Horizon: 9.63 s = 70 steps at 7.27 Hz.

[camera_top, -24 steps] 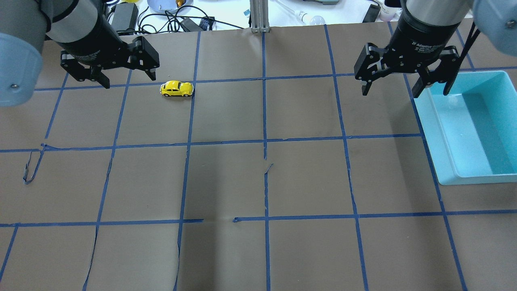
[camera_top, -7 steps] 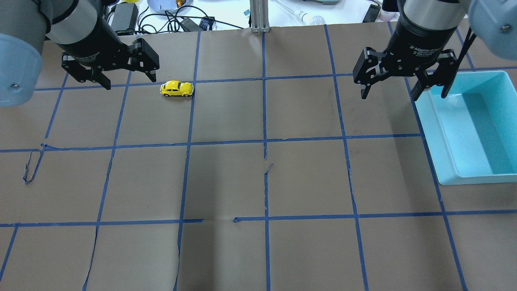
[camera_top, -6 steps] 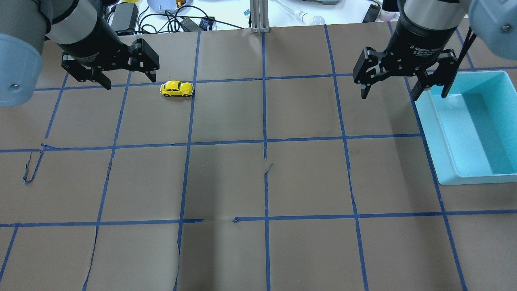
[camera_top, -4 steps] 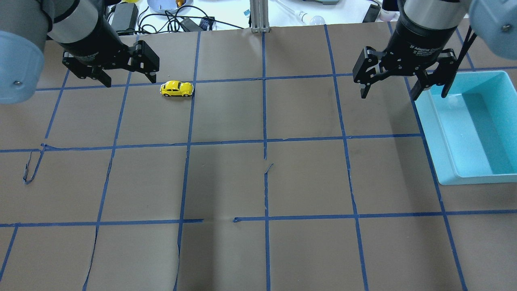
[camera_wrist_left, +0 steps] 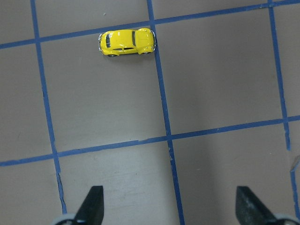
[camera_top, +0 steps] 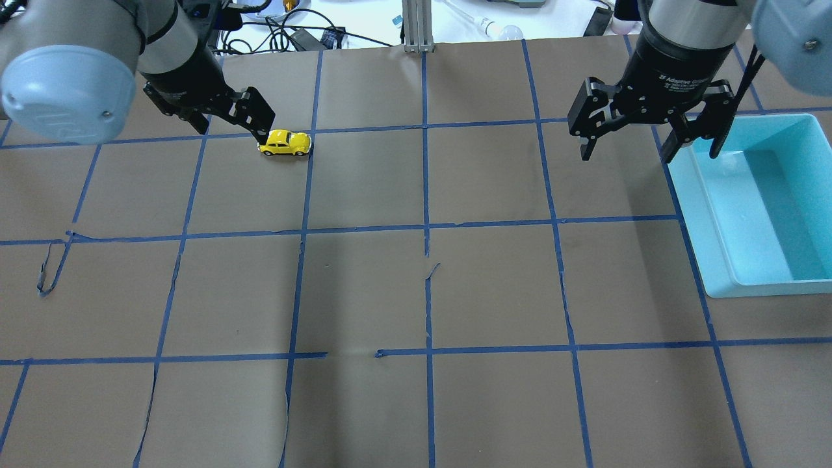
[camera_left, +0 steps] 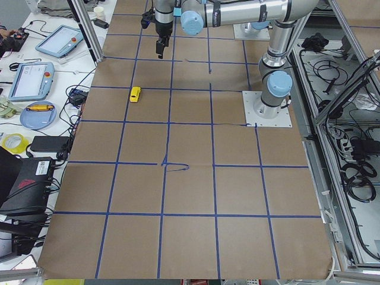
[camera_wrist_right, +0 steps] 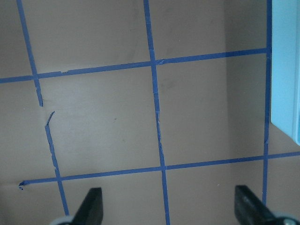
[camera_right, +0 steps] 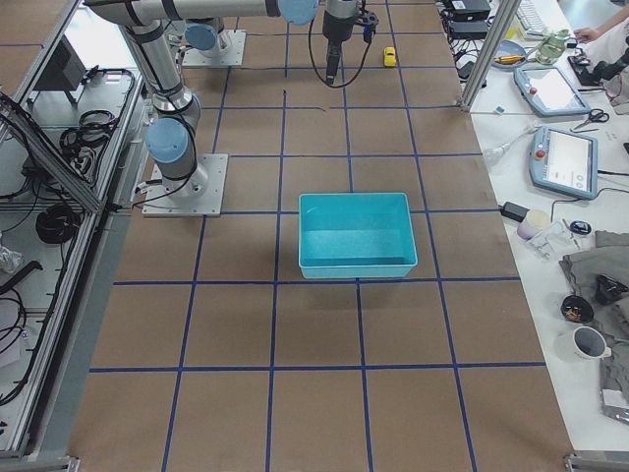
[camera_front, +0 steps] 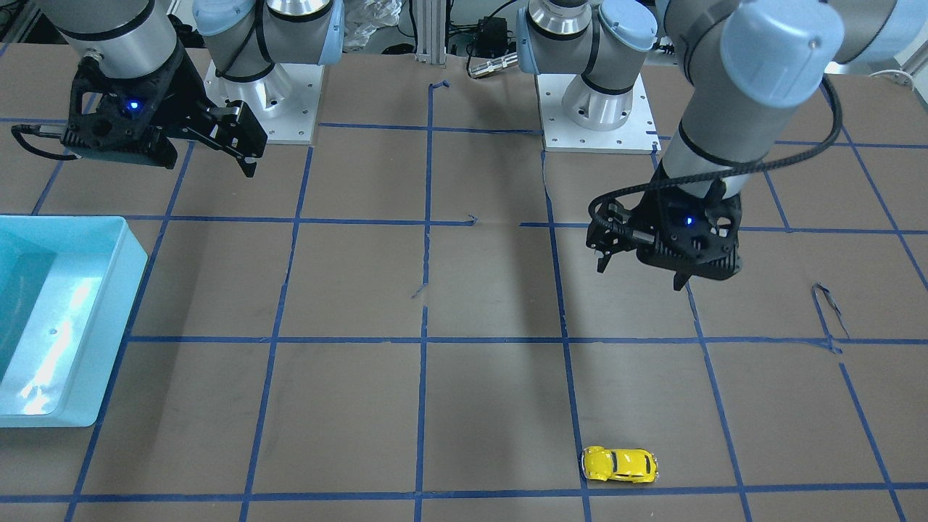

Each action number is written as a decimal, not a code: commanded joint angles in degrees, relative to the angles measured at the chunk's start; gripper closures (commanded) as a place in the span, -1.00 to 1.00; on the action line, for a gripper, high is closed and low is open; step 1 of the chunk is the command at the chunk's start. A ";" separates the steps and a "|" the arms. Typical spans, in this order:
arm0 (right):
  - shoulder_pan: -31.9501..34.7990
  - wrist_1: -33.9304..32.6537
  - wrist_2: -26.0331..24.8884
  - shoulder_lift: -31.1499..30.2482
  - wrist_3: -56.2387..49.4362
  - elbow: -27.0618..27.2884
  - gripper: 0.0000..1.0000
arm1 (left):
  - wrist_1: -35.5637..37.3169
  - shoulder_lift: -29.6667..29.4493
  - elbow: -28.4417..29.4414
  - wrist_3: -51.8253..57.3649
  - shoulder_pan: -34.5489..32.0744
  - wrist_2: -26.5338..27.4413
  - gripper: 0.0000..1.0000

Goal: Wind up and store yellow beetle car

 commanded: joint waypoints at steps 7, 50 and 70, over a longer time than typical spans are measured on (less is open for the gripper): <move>0.00 -0.26 0.01 0.50 -0.16 1.02 -1.00 | 8.49 -27.99 18.61 49.74 3.90 -0.13 -1.00; 0.00 0.44 0.98 1.56 -0.24 1.89 -1.00 | 14.82 -32.68 14.69 80.01 5.49 0.22 1.00; 0.18 -4.74 0.36 0.33 -0.07 0.40 -1.00 | 14.47 -32.50 14.69 80.63 9.18 0.04 1.00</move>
